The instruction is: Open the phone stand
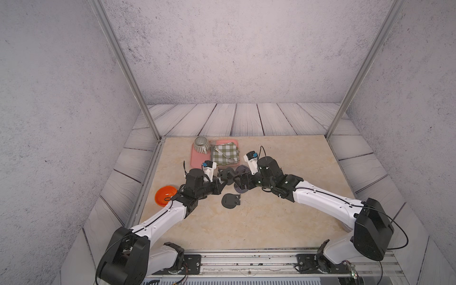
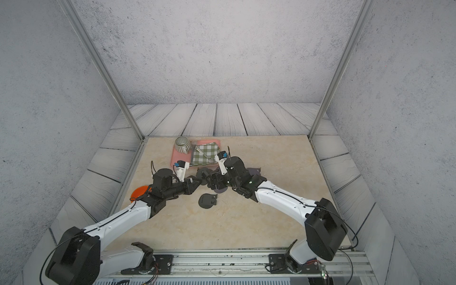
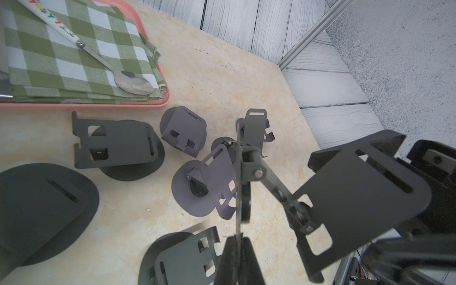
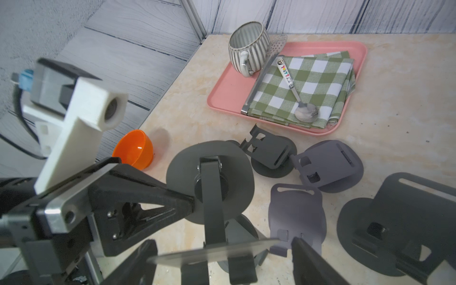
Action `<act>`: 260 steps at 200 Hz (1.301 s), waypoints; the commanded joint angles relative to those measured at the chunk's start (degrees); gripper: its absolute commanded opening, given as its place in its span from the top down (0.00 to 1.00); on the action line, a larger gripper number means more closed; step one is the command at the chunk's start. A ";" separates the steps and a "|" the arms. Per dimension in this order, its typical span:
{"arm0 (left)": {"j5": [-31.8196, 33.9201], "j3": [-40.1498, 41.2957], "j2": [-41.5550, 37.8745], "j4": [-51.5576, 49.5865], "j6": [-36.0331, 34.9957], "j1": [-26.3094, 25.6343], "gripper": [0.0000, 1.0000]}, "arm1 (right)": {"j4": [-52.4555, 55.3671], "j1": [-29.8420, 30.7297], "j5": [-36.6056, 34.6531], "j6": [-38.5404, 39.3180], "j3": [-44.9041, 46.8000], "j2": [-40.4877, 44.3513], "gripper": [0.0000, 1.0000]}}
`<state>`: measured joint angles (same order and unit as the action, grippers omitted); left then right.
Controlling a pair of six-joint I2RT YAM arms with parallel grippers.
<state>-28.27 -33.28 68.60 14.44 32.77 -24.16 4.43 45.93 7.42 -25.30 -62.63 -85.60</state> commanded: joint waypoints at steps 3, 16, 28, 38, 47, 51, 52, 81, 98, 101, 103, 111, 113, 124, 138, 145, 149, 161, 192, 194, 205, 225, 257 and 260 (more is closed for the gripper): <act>-2.10 0.84 -2.06 3.83 -0.60 -0.09 1.00 | -0.56 0.03 0.57 0.07 -1.79 -1.18 0.17; -2.51 1.16 -2.37 4.28 -0.61 -0.05 1.00 | -0.60 0.03 0.75 0.16 -1.98 -1.49 0.19; -3.13 1.38 -2.50 4.78 -0.61 -0.09 1.00 | -0.82 0.03 0.78 0.09 -2.06 -1.73 0.24; -3.45 1.44 -2.50 4.98 -0.52 -0.07 1.00 | -1.00 0.03 0.75 0.07 -2.06 -1.77 0.27; -3.57 1.50 -2.50 5.07 -0.60 -0.09 1.00 | -1.03 0.03 0.96 0.07 -2.14 -1.92 0.33; -3.69 1.55 -2.50 5.05 -0.61 -0.09 1.00 | -1.00 0.03 1.08 0.16 -2.27 -1.94 0.35; -3.66 1.55 -2.50 5.06 -0.61 -0.09 1.00 | -1.00 0.03 1.09 0.21 -2.25 -1.98 0.36; -3.83 1.53 -2.33 5.14 -0.80 -0.09 1.00 | -0.70 0.03 1.20 0.34 -2.50 -1.94 0.46; -3.72 1.55 -2.17 5.09 -0.95 -0.09 1.00 | -0.17 0.03 0.97 0.43 -2.58 -1.76 0.49; -3.72 1.53 -2.16 5.15 -0.96 -0.09 1.00 | -0.06 0.01 0.93 0.47 -2.58 -1.68 0.49; -3.72 1.54 -2.15 5.05 -0.96 -0.09 1.00 | 0.03 0.03 0.86 0.55 -2.65 -1.63 0.49; -3.74 1.34 -2.15 4.74 -1.20 -0.09 1.00 | 0.51 -0.01 0.69 0.59 -2.82 -1.54 0.50; -3.73 1.28 -2.20 4.66 -1.28 -0.09 1.00 | 0.67 0.02 0.63 0.67 -2.89 -1.48 0.50; -3.59 0.96 -2.39 3.66 -1.99 -0.09 0.94 | 1.80 0.01 0.26 0.94 -3.38 -1.30 0.50; -2.82 0.41 -2.80 1.81 -3.29 -0.09 0.70 | 4.44 0.02 -0.78 1.46 -4.64 -1.26 0.50; -2.28 0.19 -3.07 0.87 -4.03 -0.09 0.56 | 6.05 -0.02 -1.39 1.72 -5.31 -1.24 0.49; -1.87 0.08 -3.23 0.32 -4.46 -0.09 0.48 | 7.02 0.02 -1.67 1.82 -5.79 -1.35 0.49; 0.08 -0.03 -3.68 -1.50 -5.20 -0.09 0.23 | 10.07 0.03 -3.16 2.09 -7.01 -1.52 0.49; 5.77 1.05 -5.35 -4.13 -5.59 -0.09 0.01 | 16.15 0.03 -6.76 1.98 -8.56 -1.72 0.49; 5.97 1.12 -5.39 -4.30 -5.65 -0.09 0.02 | 16.39 0.03 -6.99 1.93 -8.56 -1.71 0.49; 6.79 1.38 -5.49 -5.01 -6.09 -0.09 0.02 | 18.07 0.03 -8.76 1.60 -8.48 -1.38 0.49; 7.09 1.57 -5.16 -5.69 -6.91 -0.09 0.02 | 20.87 0.04 -12.10 1.22 -8.34 -0.99 0.49; 7.42 2.51 -4.88 -5.23 -7.29 -0.18 0.02 | 25.00 0.03 -17.45 0.50 -8.31 -0.67 0.49; 7.52 2.65 -4.88 -5.07 -7.29 -0.18 0.02 | 25.40 0.03 -17.97 0.37 -8.30 -0.64 0.49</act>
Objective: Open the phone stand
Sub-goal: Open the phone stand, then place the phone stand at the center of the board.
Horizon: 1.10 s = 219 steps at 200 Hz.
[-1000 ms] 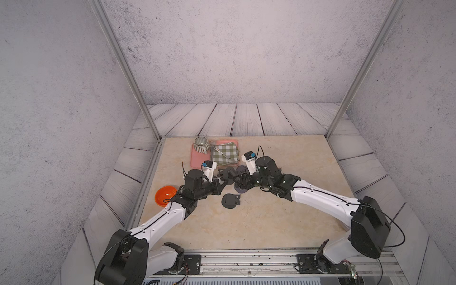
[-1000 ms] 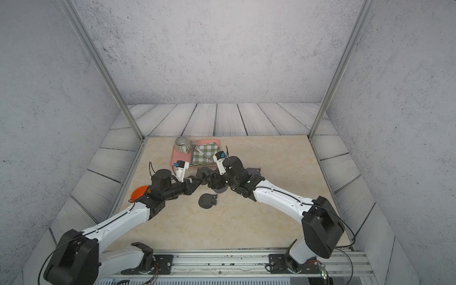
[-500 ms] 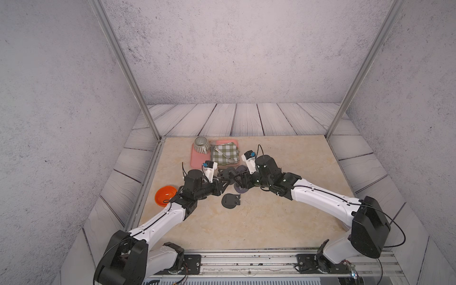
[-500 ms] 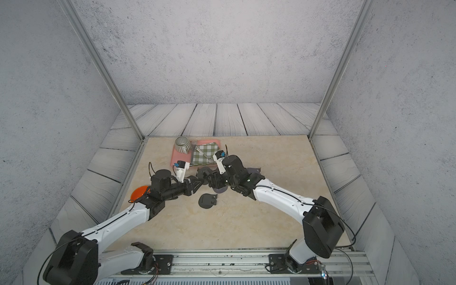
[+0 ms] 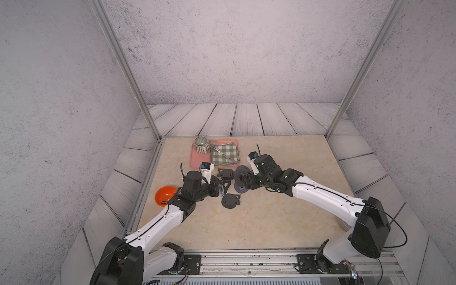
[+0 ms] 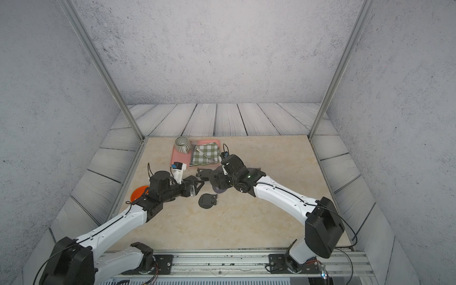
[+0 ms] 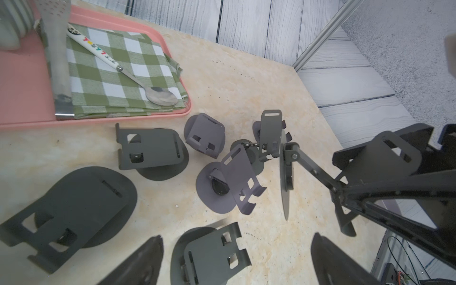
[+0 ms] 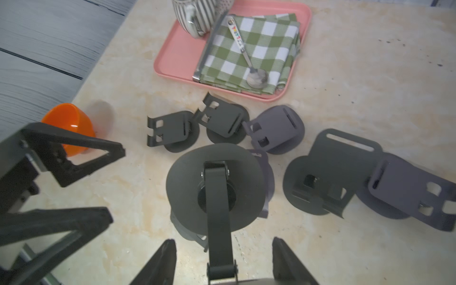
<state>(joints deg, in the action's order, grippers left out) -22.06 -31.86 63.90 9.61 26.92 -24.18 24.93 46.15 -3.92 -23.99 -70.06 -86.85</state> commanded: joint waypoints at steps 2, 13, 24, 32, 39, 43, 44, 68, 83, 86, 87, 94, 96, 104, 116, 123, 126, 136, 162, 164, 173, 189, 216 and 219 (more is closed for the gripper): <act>1.32 1.30 -0.18 -0.12 -1.43 -0.16 0.02 | 5.16 -0.18 -6.91 -1.03 -0.87 0.62 0.50; 1.37 1.87 -0.10 0.56 -1.26 -0.16 0.02 | 6.50 -0.18 -8.44 -1.45 -0.87 0.58 0.49; 1.38 2.14 0.13 1.06 -1.10 -0.16 0.02 | 7.77 -0.17 -9.87 -1.91 -0.87 0.39 0.49; 1.37 2.23 0.39 1.35 -0.96 -0.20 0.02 | 8.54 -0.25 -10.74 -2.26 -0.87 0.24 0.49; 1.18 2.33 0.59 1.70 -0.82 -0.25 0.02 | 9.18 -0.21 -11.53 -2.57 -0.87 0.17 0.49; 1.08 2.39 0.69 1.87 -0.81 -0.25 0.02 | 9.48 -0.24 -11.98 -2.76 -0.82 0.11 0.49; 1.07 2.40 0.69 1.89 -0.81 -0.25 0.02 | 9.55 -0.21 -12.11 -2.79 -0.80 0.11 0.49; 1.06 2.58 0.95 2.55 -0.54 -0.51 0.02 | 10.40 -0.35 -14.03 -3.87 -0.23 -0.16 0.48; 0.89 2.80 0.92 2.98 -0.70 -0.85 0.02 | 10.73 -0.58 -14.62 -4.48 0.14 -0.68 0.48; 0.91 2.77 0.96 3.04 -0.79 -0.91 0.02 | 10.82 -0.66 -14.75 -4.62 0.26 -0.75 0.48; 0.89 2.77 0.96 3.00 -0.80 -0.93 0.02 | 10.83 -0.69 -14.78 -4.69 0.27 -0.81 0.48; 0.82 2.76 1.05 3.02 -1.06 -1.10 0.02 | 11.01 -0.92 -14.76 -4.96 0.45 -1.08 0.48; 0.80 2.76 1.05 3.04 -1.16 -1.19 0.02 | 11.02 -0.96 -14.79 -5.07 0.52 -1.18 0.48; 0.55 2.76 1.14 2.99 -1.55 -1.34 0.02 | 11.11 -1.28 -14.65 -5.36 0.68 -1.58 0.48; 0.32 2.92 1.31 2.96 -2.10 -1.64 0.01 | 11.11 -1.66 -14.56 -5.72 1.08 -1.98 0.48; 0.11 2.98 1.32 2.96 -2.42 -1.82 0.02 | 11.15 -1.89 -14.49 -6.01 1.30 -2.30 0.48; 0.00 3.02 1.32 2.96 -2.61 -1.95 0.02 | 11.11 -2.06 -14.33 -6.14 1.37 -2.45 0.48; -0.87 3.20 1.36 3.11 -3.13 -2.17 0.02 | 10.86 -2.42 -13.99 -6.43 1.78 -2.73 0.48; -2.87 3.36 1.57 3.12 -4.41 -2.69 0.02 | 10.25 -3.53 -12.98 -7.13 2.69 -3.57 0.48; -2.97 3.42 1.58 3.15 -4.48 -2.70 0.02 | 10.19 -3.59 -12.92 -7.17 2.75 -3.65 0.48; -3.57 3.63 1.58 3.31 -4.70 -2.95 0.02 | 9.99 -3.88 -12.48 -7.40 3.13 -4.00 0.48; -4.20 4.06 1.73 3.27 -5.11 -3.54 0.02 | 9.45 -4.22 -12.02 -7.78 3.60 -4.58 0.48; -5.20 4.95 2.24 2.96 -5.86 -4.46 0.02 | 9.39 -4.49 -11.55 -8.00 3.69 -6.28 0.48; -5.40 5.03 2.28 2.96 -5.97 -4.53 0.02 | 9.41 -4.49 -11.55 -8.03 3.66 -6.43 0.48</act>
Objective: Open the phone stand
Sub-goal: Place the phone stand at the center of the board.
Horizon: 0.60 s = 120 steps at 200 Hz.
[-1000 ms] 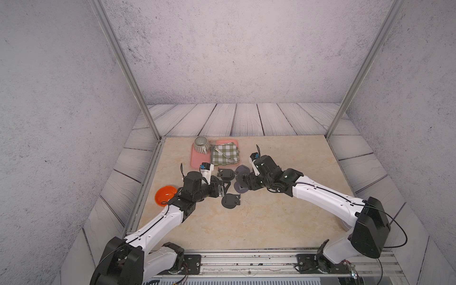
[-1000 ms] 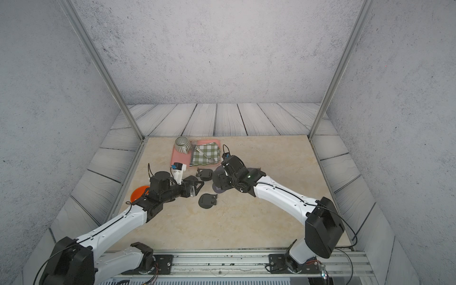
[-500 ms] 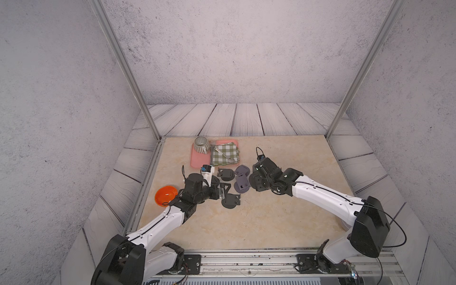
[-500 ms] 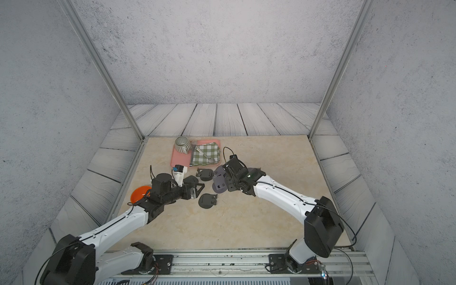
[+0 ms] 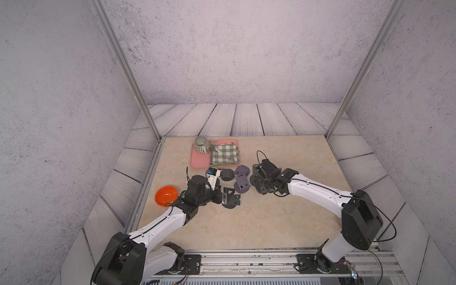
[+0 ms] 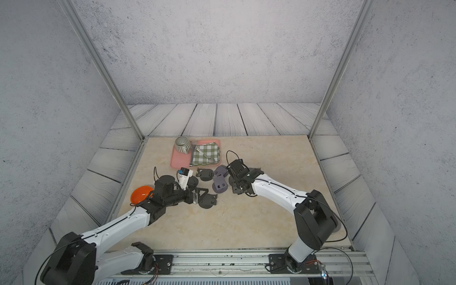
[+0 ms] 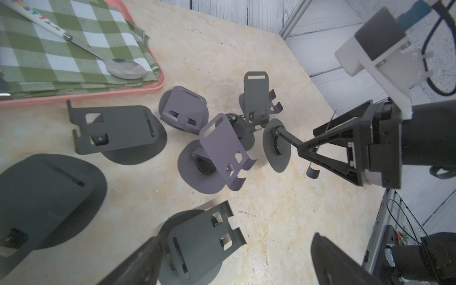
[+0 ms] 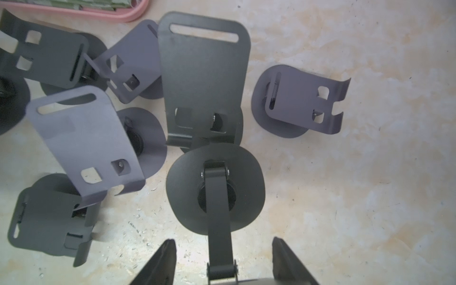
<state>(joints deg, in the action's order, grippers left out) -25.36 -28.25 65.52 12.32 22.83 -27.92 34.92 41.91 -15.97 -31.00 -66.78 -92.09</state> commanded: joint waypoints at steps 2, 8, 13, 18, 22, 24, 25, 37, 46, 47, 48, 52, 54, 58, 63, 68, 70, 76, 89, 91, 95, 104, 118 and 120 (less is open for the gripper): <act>-2.24 1.44 0.73 0.21 -1.95 -0.86 0.01 | -0.58 -0.25 0.56 -0.99 0.37 -1.34 0.48; -2.68 1.61 0.90 0.09 -2.15 -0.95 0.02 | -0.63 -0.25 0.67 -1.04 0.34 -1.69 0.48; -2.93 1.70 0.98 -0.05 -2.26 -1.07 0.02 | -0.68 -0.34 0.77 -1.09 0.40 -2.00 0.48; -3.11 1.79 1.06 -0.23 -2.44 -1.21 0.02 | -0.73 -0.31 1.04 -1.08 0.40 -2.31 0.48; -3.26 1.88 1.10 -0.27 -2.52 -1.33 0.02 | -0.81 -0.40 1.07 -1.16 0.43 -2.58 0.48; -3.28 1.95 1.17 -0.34 -2.52 -1.41 0.02 | -0.81 -0.40 1.21 -1.16 0.43 -2.70 0.48; -3.33 1.96 1.18 -0.35 -2.61 -1.42 0.02 | -0.86 -0.41 1.25 -1.21 0.43 -2.76 0.48; -3.48 2.38 1.28 -0.21 -2.64 -1.68 0.02 | -0.93 -0.45 1.75 -1.27 0.27 -3.58 0.48; -3.53 2.66 1.28 -0.06 -2.48 -1.87 0.02 | -1.05 -0.51 2.23 -1.35 0.21 -4.14 0.48; -3.54 2.71 1.28 -0.03 -2.46 -1.87 0.02 | -1.02 -0.51 2.33 -1.34 0.18 -4.23 0.48; -3.59 2.74 1.28 -0.02 -2.45 -1.92 0.02 | -1.01 -0.51 2.38 -1.39 0.17 -4.28 0.48; -3.65 2.77 1.28 0.11 -2.36 -2.00 0.02 | -1.14 -0.49 2.61 -1.44 0.16 -4.51 0.48; -3.73 2.83 1.24 0.15 -2.35 -2.04 0.02 | -1.12 -0.51 2.72 -1.52 0.16 -4.57 0.48; -3.74 2.85 1.20 0.28 -2.35 -2.09 0.02 | -1.20 -0.51 2.86 -1.56 0.24 -4.73 0.48; -3.74 2.93 1.11 0.38 -2.27 -2.18 0.02 | -1.37 -0.54 3.15 -1.68 0.25 -4.97 0.48; -3.74 3.02 1.03 0.43 -2.26 -2.22 0.02 | -1.47 -0.51 3.42 -1.81 0.34 -5.15 0.48; -3.80 3.02 1.02 0.49 -2.20 -2.25 0.02 | -1.51 -0.51 3.51 -1.83 0.34 -5.25 0.48; -3.73 3.06 1.02 0.54 -2.18 -2.31 0.02 | -1.60 -0.58 3.85 -1.87 0.34 -5.49 0.48; -3.73 3.11 1.02 0.68 -2.10 -2.38 0.02 | -1.82 -0.53 4.53 -2.01 0.34 -6.02 0.48; -3.73 3.16 1.02 0.75 -2.05 -2.39 0.02 | -1.86 -0.54 4.60 -1.97 0.34 -6.04 0.48; -3.73 3.20 1.02 0.88 -2.00 -2.40 0.02 | -1.87 -0.53 4.78 -1.96 0.34 -6.21 0.48; -3.77 3.44 1.02 1.38 -1.68 -2.40 0.02 | -1.87 -0.60 4.98 -2.05 0.33 -6.49 0.47; -4.06 4.01 1.19 2.81 -1.02 -2.49 0.02 | -1.87 -0.60 5.18 -2.05 0.31 -6.91 0.46; -4.01 4.11 1.24 3.05 -0.96 -2.49 0.02 | -1.83 -0.60 5.23 -2.00 0.26 -6.95 0.46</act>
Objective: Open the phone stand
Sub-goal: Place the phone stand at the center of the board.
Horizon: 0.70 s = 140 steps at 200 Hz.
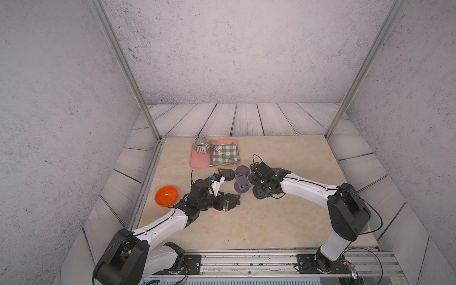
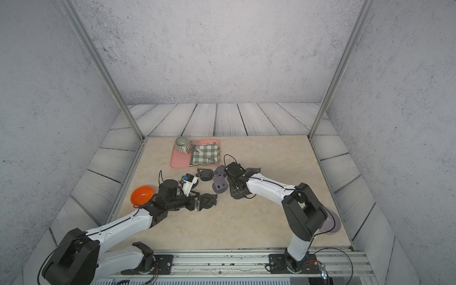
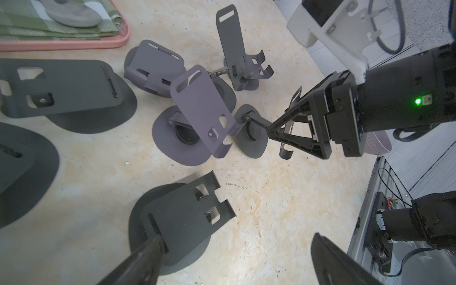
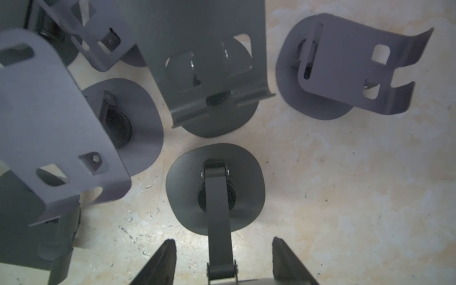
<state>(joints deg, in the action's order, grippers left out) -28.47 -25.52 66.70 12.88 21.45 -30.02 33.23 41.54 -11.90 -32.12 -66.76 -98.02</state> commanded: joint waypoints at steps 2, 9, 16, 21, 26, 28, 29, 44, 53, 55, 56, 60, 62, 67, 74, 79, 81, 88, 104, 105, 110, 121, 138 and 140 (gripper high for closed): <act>-1.00 1.46 0.09 2.67 0.54 -0.39 0.02 | -0.11 -0.19 1.17 -0.85 0.23 -1.03 0.45; -0.89 1.65 0.34 3.17 0.74 -0.39 0.02 | -0.05 -0.20 1.26 -0.85 0.15 -1.19 0.42; -0.91 1.63 0.61 3.39 0.87 -0.39 0.02 | 0.15 -0.23 1.26 -0.75 0.06 -1.21 0.40; -0.98 1.61 0.95 3.54 0.89 -0.39 0.02 | 0.33 -0.16 1.20 -0.61 -0.09 -1.21 0.39; -1.15 1.53 1.21 3.70 0.96 -0.39 0.02 | 0.44 -0.23 1.18 -0.59 -0.12 -1.27 0.38; -1.22 1.53 1.30 3.81 0.96 -0.43 0.02 | 0.50 -0.25 1.05 -0.53 -0.19 -1.29 0.37; -1.27 1.53 1.36 3.86 0.96 -0.41 0.02 | 0.51 -0.24 1.02 -0.51 -0.24 -1.30 0.37; -1.41 1.35 1.85 4.11 1.03 -0.48 0.02 | 0.94 -0.23 0.86 -0.40 -0.47 -1.21 0.34; -1.46 1.35 2.03 4.33 1.05 -0.48 0.01 | 1.21 -0.27 0.90 -0.31 -0.70 -1.16 0.31; -1.43 1.35 1.99 4.30 1.05 -0.48 0.02 | 1.28 -0.26 0.89 -0.31 -0.73 -1.15 0.31; -1.42 1.35 2.01 4.32 1.05 -0.48 0.02 | 1.30 -0.20 0.90 -0.31 -0.73 -1.18 0.30; -1.39 1.35 2.10 4.38 1.05 -0.48 0.02 | 1.43 -0.23 0.80 -0.23 -0.84 -1.07 0.29; -1.34 1.35 2.12 4.42 1.05 -0.48 0.02 | 1.51 -0.23 0.78 -0.29 -0.90 -1.04 0.28; -1.33 1.35 2.12 4.40 1.05 -0.48 0.02 | 1.64 -0.23 0.78 -0.25 -1.00 -1.09 0.26; -1.28 1.35 2.21 4.47 1.05 -0.48 0.02 | 1.74 -0.23 0.83 -0.19 -1.11 -1.04 0.23; -1.34 1.33 2.21 4.46 1.05 -0.48 0.02 | 1.90 -0.23 0.79 -0.08 -1.26 -0.96 0.22; -1.37 1.28 2.28 4.49 1.05 -0.54 0.02 | 1.96 -0.23 0.82 -0.08 -1.26 -0.95 0.21; -1.34 1.26 2.34 4.60 1.05 -0.56 0.02 | 2.17 -0.20 0.66 0.02 -1.42 -0.86 0.18; -1.41 1.26 2.56 4.68 1.04 -0.57 0.02 | 3.08 -0.24 0.29 0.27 -1.96 -0.39 0.05; -1.41 1.26 2.56 4.69 1.04 -0.57 0.02 | 3.12 -0.24 0.29 0.24 -2.01 -0.32 0.05; -1.42 1.25 2.65 4.69 1.13 -0.57 0.02 | 3.27 -0.26 0.13 0.30 -1.97 0.00 0.02; -1.42 1.17 2.74 4.76 1.13 -0.57 0.02 | 3.67 -0.23 -0.31 0.37 -2.09 0.84 0.01; -1.41 1.17 2.91 4.82 1.09 -0.57 0.02 | 4.52 -0.23 -0.69 0.70 -2.22 2.09 0.01; -1.44 1.17 2.93 4.90 1.12 -0.57 0.02 | 4.66 -0.23 -0.70 0.80 -2.27 2.23 0.01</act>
<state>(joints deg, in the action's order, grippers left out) -29.23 -24.64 69.10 16.58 22.44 -30.20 35.16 41.47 -11.14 -31.99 -67.33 -98.00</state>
